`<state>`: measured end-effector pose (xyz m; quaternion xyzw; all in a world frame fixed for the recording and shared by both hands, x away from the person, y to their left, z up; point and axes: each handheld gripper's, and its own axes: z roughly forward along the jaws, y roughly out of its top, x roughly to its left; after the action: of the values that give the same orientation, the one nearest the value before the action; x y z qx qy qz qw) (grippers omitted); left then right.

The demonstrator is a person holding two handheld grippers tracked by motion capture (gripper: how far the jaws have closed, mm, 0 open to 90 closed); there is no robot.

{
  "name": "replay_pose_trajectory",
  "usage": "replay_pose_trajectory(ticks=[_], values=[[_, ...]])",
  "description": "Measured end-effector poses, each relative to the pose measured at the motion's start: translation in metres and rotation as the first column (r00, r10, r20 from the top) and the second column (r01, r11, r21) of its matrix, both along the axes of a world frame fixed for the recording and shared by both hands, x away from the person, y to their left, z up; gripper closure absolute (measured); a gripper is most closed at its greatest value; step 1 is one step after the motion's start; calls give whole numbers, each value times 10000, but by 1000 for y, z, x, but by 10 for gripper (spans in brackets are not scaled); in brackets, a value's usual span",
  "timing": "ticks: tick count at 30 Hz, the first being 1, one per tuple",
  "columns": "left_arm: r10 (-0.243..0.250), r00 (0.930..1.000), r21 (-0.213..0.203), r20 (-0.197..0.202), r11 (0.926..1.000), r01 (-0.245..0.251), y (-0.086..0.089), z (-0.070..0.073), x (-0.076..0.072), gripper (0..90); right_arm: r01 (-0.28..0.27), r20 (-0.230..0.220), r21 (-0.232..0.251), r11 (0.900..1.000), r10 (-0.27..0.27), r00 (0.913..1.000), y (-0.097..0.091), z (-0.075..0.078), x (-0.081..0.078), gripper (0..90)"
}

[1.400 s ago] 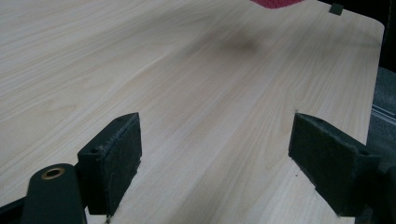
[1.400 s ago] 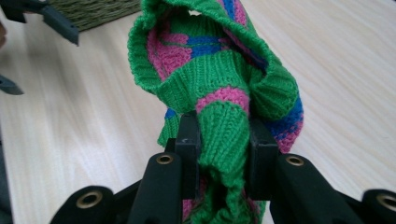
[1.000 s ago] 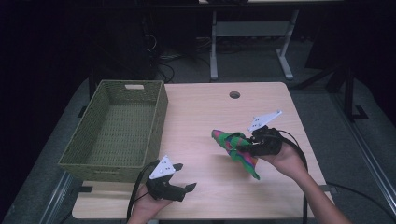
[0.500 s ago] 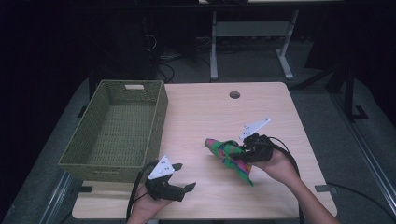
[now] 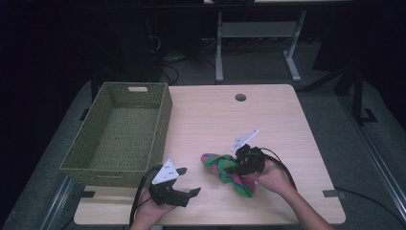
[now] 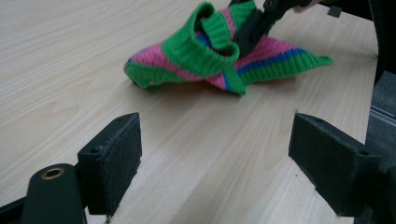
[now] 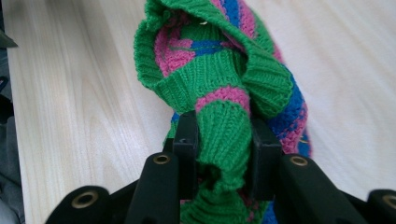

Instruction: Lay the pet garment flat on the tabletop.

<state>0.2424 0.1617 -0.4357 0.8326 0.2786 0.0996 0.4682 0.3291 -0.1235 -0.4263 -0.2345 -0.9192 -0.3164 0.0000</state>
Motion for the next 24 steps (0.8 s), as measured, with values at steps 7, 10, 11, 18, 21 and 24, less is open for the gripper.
replay_pose_trajectory(ticks=[7, 10, 11, 18, 21, 24], values=[[-44, 10000, 28, -2, 10000, 44, -1, 0, 0, 169, -181, -328, -21, 9998, 180, 9993, 8, -11, 1, 649], [-24, 10000, 8, -14, 10000, 24, -1, 0, 0, 169, -114, -505, -74, 9999, 110, 9987, 11, -14, 0, 628], [-7, 10000, -24, -21, 10000, 7, -1, 0, 0, 169, -14, -691, -67, 10000, 9, 9976, 13, -14, 0, 615], [6, 10000, 0, -17, 10000, -6, 0, 0, 0, 169, -7, -891, -89, 10000, -1, 9960, 20, -21, -3, 507], [-28, 10000, 31, 1, 10000, 28, -1, 0, 0, 169, -28, -1114, 71, 10000, 36, 9938, 21, -22, -2, 462], [-39, 10000, 28, 13, 10000, 39, -1, 0, 0, 169, -156, -1130, 81, 9998, 164, 9935, 22, -22, -3, 425]])
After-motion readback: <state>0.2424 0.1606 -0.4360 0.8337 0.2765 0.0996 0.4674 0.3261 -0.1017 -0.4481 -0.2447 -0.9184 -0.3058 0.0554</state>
